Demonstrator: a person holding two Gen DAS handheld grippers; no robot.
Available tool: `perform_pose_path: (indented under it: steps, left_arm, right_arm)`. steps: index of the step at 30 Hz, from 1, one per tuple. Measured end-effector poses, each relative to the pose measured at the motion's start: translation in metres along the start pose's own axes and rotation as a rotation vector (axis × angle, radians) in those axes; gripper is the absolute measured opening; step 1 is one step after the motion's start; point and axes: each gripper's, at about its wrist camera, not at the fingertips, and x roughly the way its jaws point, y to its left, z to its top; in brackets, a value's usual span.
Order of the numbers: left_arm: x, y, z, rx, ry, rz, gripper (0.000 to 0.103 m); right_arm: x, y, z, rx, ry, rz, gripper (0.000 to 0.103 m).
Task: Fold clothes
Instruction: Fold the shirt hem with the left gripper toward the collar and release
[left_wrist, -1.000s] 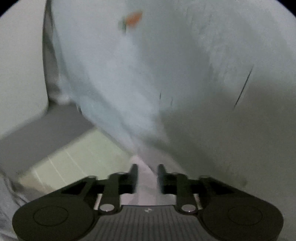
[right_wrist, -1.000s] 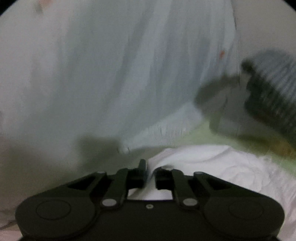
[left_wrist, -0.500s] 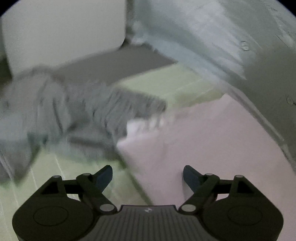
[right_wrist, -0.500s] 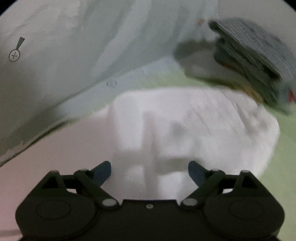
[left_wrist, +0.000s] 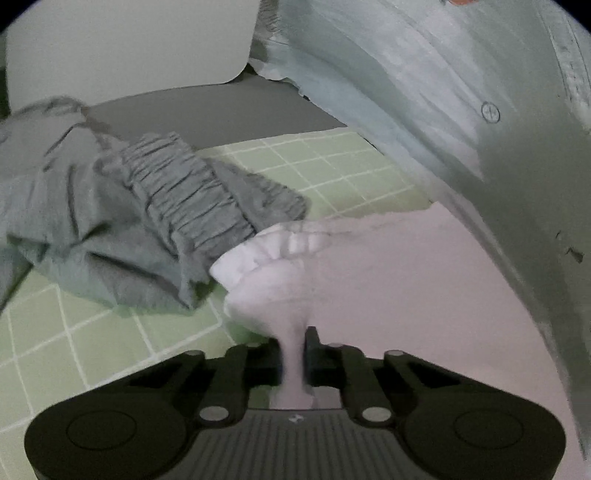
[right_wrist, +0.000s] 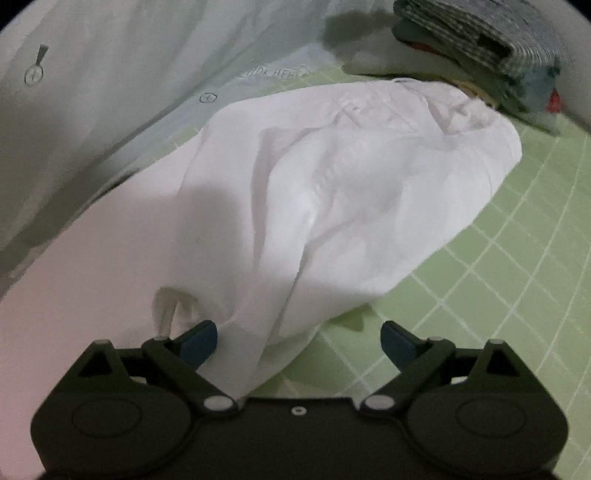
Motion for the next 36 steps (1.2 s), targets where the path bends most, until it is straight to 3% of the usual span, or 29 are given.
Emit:
perform_pose_path:
  steps: [5, 7, 9, 11, 13, 16, 22, 25, 27, 28, 32, 36]
  left_arm:
    - [-0.023, 0.027, 0.0, -0.107, 0.043, -0.041, 0.008]
    - [-0.038, 0.036, -0.003, -0.107, 0.049, -0.045, 0.007]
    - [-0.055, 0.047, -0.009, -0.097, 0.053, -0.042, 0.007]
    - [-0.072, 0.059, -0.016, -0.087, 0.059, -0.038, 0.007]
    - [-0.091, 0.076, -0.027, -0.077, 0.077, -0.031, 0.007]
    - [-0.12, 0.104, -0.046, -0.068, 0.103, -0.019, 0.007]
    - [-0.163, 0.176, -0.104, -0.149, 0.199, 0.017, 0.008]
    - [-0.178, 0.196, -0.118, -0.155, 0.214, 0.011, 0.017]
    - [-0.188, 0.201, -0.114, -0.12, 0.199, -0.012, 0.02]
    - [-0.193, 0.202, -0.112, -0.103, 0.191, -0.024, 0.021]
    - [-0.205, 0.207, -0.107, -0.052, 0.176, -0.067, 0.023]
    - [-0.208, 0.215, -0.109, -0.062, 0.18, -0.104, 0.026]
  right_arm:
    - [0.012, -0.022, 0.006, 0.122, -0.055, 0.074, 0.096]
    - [0.018, -0.032, 0.011, 0.179, -0.074, 0.092, 0.096]
    - [0.024, -0.041, 0.015, 0.236, -0.092, 0.11, 0.076]
    - [0.03, -0.05, 0.019, 0.263, -0.095, 0.121, 0.027]
    - [0.026, -0.058, 0.02, 0.234, -0.097, 0.122, 0.015]
    - [0.012, -0.07, 0.016, 0.151, -0.103, 0.107, 0.011]
    - [-0.016, -0.094, 0.008, -0.014, -0.115, 0.078, 0.014]
    - [-0.032, -0.101, 0.002, -0.106, -0.123, 0.057, 0.028]
    - [-0.044, -0.095, -0.004, -0.194, -0.135, 0.027, 0.041]
    - [-0.05, -0.093, -0.007, -0.21, -0.141, 0.02, 0.054]
    - [-0.066, -0.096, -0.024, -0.152, -0.131, 0.045, 0.076]
    - [-0.071, -0.092, -0.049, -0.114, -0.083, 0.088, 0.082]
